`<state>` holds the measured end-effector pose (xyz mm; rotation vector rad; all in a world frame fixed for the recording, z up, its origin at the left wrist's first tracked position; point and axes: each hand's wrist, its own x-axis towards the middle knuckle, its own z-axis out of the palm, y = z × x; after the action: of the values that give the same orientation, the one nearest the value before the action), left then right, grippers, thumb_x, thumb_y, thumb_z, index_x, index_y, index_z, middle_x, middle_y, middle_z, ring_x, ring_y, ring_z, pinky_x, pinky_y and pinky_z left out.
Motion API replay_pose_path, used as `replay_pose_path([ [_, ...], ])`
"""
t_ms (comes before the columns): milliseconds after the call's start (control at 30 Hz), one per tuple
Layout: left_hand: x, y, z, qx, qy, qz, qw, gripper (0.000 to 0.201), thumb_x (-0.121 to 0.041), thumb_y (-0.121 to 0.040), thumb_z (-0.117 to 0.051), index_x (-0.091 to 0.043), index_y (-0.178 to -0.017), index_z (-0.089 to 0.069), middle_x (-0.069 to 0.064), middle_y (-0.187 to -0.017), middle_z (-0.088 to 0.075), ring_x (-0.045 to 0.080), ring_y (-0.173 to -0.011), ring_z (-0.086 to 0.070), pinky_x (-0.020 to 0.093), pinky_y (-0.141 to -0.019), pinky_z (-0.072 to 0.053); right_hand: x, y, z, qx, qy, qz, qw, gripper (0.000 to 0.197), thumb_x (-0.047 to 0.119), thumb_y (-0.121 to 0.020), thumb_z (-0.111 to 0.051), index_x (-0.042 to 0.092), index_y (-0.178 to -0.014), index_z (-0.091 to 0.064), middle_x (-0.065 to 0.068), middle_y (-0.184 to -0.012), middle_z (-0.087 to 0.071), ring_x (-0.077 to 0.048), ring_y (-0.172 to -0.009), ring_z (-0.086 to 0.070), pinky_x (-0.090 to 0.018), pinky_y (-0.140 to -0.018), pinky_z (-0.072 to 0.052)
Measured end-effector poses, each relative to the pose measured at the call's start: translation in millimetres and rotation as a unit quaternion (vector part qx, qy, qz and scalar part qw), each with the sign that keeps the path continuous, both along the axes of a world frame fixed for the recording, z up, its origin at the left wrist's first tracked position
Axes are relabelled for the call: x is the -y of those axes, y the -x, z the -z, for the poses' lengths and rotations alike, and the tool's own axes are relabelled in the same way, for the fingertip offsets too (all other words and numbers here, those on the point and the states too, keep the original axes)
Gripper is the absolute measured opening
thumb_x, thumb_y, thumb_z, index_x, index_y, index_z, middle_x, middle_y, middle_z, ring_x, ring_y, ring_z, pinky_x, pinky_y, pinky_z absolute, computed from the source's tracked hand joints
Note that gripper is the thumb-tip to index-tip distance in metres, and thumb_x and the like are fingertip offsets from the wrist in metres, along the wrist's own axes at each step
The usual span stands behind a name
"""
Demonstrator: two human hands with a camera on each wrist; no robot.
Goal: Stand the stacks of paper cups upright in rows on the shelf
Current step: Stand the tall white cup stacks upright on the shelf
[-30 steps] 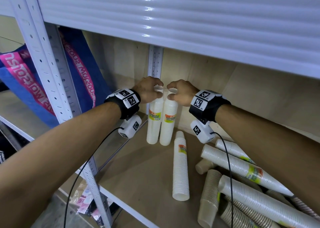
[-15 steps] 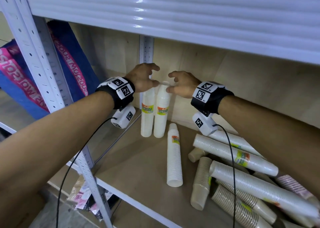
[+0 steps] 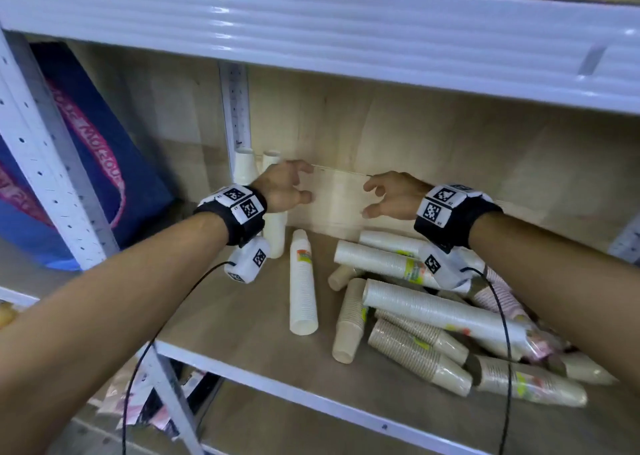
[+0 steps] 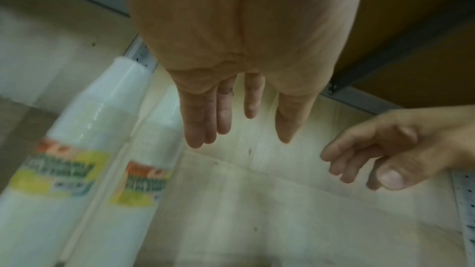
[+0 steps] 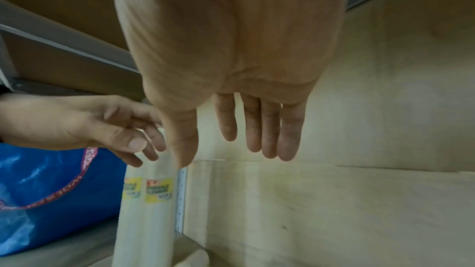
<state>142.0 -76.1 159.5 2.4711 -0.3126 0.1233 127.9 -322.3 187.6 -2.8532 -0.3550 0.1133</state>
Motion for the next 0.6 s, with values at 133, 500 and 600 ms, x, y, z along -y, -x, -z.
replay_pose_path([
  [133, 13, 8, 41, -0.043, -0.017, 0.004, 0.999, 0.064, -0.040, -0.082, -0.074, -0.027, -0.139, -0.047, 0.007, -0.123, -0.058, 0.016, -0.100, -0.055, 0.026, -0.088, -0.044, 50, 26, 20, -0.031, -0.004, 0.028, 0.999, 0.065, 0.045, -0.079, -0.075, 0.027, -0.136, -0.049, 0.000, -0.131, -0.052, -0.011, -0.104, -0.049, -0.026, -0.089, -0.039],
  [500, 20, 28, 122, -0.130, -0.055, -0.037, 0.989, 0.086, -0.052, -0.077, -0.075, -0.020, -0.147, -0.036, 0.005, -0.142, -0.047, 0.021, -0.126, -0.049, 0.023, -0.095, -0.039, 148, 83, 87, -0.116, 0.018, 0.089, 0.989, 0.078, 0.052, -0.071, -0.079, 0.029, -0.138, -0.046, 0.001, -0.133, -0.052, -0.015, -0.119, -0.052, -0.028, -0.100, -0.042],
  [600, 19, 34, 132, -0.147, -0.059, -0.052, 0.986, 0.097, -0.058, -0.073, -0.075, -0.021, -0.151, -0.030, 0.004, -0.151, -0.040, 0.022, -0.134, -0.043, 0.031, -0.105, -0.039, 161, 94, 101, -0.133, 0.026, 0.091, 0.987, 0.076, 0.051, -0.068, -0.082, 0.025, -0.133, -0.051, 0.002, -0.129, -0.055, -0.016, -0.114, -0.054, -0.031, -0.099, -0.046],
])
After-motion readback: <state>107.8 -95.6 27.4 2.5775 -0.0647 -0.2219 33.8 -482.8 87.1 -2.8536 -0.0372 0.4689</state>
